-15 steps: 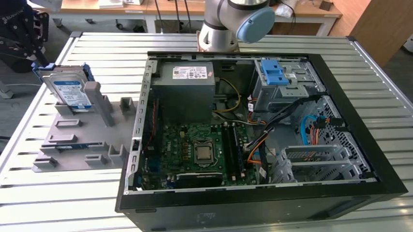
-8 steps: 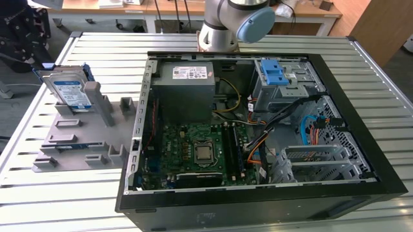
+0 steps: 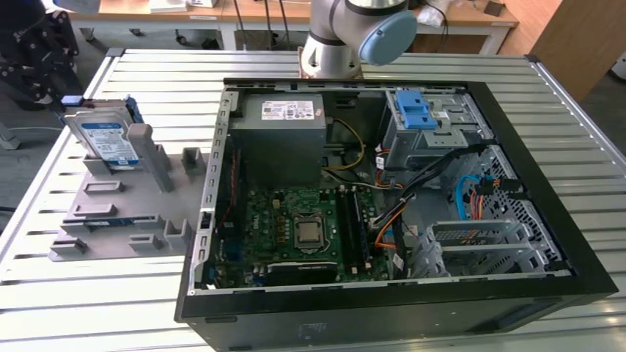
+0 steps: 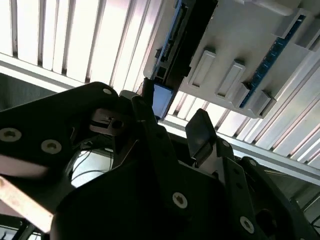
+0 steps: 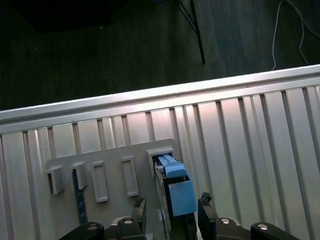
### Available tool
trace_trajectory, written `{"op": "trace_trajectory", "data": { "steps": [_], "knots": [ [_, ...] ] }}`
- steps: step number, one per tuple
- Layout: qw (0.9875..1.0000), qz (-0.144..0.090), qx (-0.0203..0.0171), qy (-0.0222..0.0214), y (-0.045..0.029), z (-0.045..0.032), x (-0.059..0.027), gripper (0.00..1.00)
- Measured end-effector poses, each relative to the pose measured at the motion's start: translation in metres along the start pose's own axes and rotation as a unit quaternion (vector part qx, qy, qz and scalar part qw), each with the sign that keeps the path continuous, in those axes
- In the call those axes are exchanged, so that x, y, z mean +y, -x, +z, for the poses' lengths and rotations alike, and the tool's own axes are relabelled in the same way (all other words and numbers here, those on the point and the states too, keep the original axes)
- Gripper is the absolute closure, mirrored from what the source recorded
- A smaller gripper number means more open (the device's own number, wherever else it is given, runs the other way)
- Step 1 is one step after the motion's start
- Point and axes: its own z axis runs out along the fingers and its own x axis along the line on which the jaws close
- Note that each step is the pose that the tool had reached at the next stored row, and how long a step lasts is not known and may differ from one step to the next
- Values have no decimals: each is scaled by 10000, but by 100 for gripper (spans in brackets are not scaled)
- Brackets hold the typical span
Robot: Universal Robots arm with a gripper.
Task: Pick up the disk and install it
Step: 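Pick up the disk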
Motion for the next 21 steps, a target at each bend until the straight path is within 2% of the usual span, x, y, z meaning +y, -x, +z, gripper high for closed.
{"op": "trace_trajectory", "data": {
  "steps": [3, 5, 8, 11, 21],
  "knots": [
    [9999, -155, 25, -3, 11, 14, 2, 47],
    [9999, -161, 48, -38, 36, 21, 10, 47],
    [9997, -178, 98, -112, 74, 29, 23, 47],
    [9996, -195, 116, -161, 77, 36, 44, 47],
    [9995, -219, 119, -168, 82, 75, 104, 47]
  ]
}}
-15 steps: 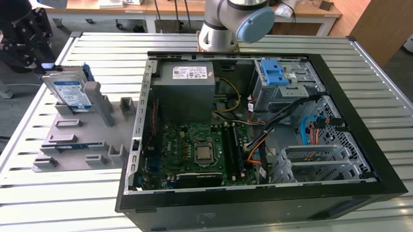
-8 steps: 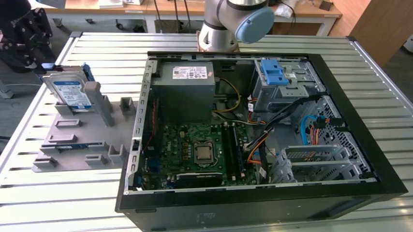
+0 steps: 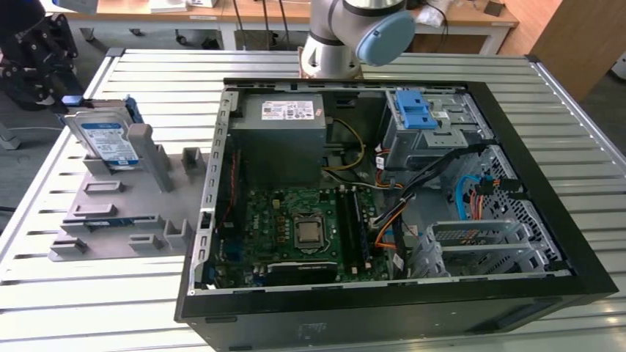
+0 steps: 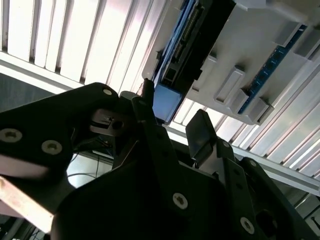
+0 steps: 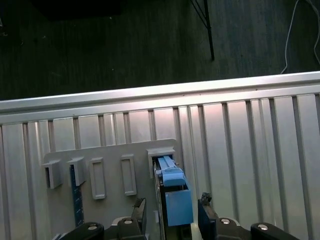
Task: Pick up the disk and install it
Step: 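Pick up the disk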
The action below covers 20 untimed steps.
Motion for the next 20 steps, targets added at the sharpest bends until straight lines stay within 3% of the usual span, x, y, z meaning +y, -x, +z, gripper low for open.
{"op": "trace_trajectory", "data": {
  "steps": [4, 9, 13, 20],
  "knots": [
    [10000, 0, 7, -2, 5, 2, 1, 47],
    [10000, -6, 66, -7, 75, 13, 9, 47],
    [9999, -32, 120, -18, 77, 47, 13, 47],
    [9998, -118, 116, -82, 73, 91, 29, 47]
  ]
}}
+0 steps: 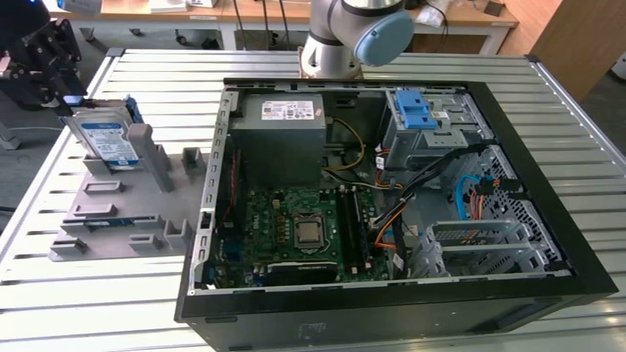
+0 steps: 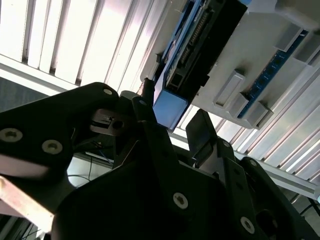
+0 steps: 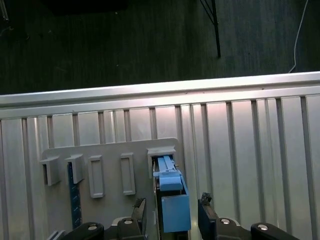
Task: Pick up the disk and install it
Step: 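Pick up the disk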
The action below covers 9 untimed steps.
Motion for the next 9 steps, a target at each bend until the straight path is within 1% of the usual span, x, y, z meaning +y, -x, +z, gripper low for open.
{"op": "trace_trajectory", "data": {
  "steps": [5, 9],
  "knots": [
    [10000, 0, 0, -2, -1, 3, 2, 47],
    [10000, -34, -9, -1, -7, 28, 3, 47]
  ]
}}
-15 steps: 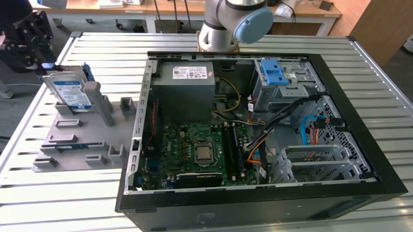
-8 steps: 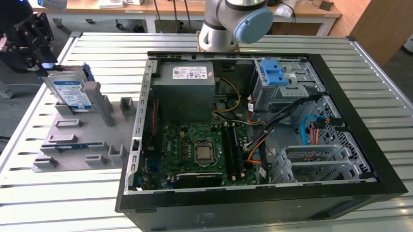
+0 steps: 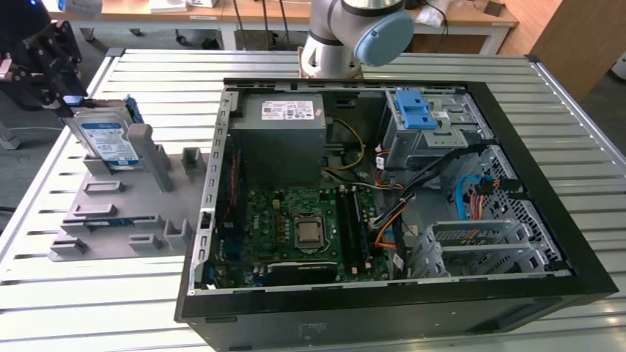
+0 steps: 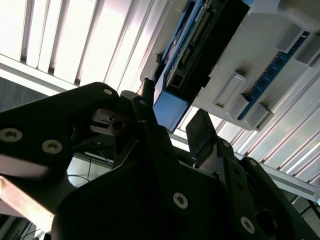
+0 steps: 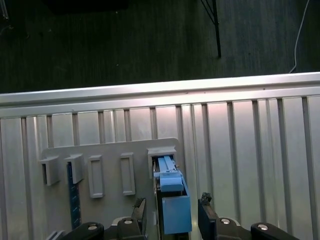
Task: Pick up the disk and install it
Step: 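Pick up the disk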
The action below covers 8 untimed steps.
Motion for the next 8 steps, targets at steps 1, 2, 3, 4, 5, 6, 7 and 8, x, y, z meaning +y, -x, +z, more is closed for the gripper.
{"op": "trace_trajectory", "data": {
  "steps": [1, 2, 3, 4, 5, 6, 7, 8],
  "knots": [
    [10000, -8, -2, 1, 0, 7, 0, 47],
    [10000, -12, -3, 1, 0, 15, 0, 47],
    [10000, -14, -3, 1, 0, 26, 0, 47],
    [10000, -15, -3, 1, -1, 34, 0, 47],
    [10000, -15, -3, 1, -1, 41, 0, 47],
    [10000, -15, -3, 1, -1, 49, 0, 47],
    [10000, -15, -3, 1, -1, 56, 0, 49],
    [10000, -15, -3, 1, -2, 62, 0, 49]
  ]
}}
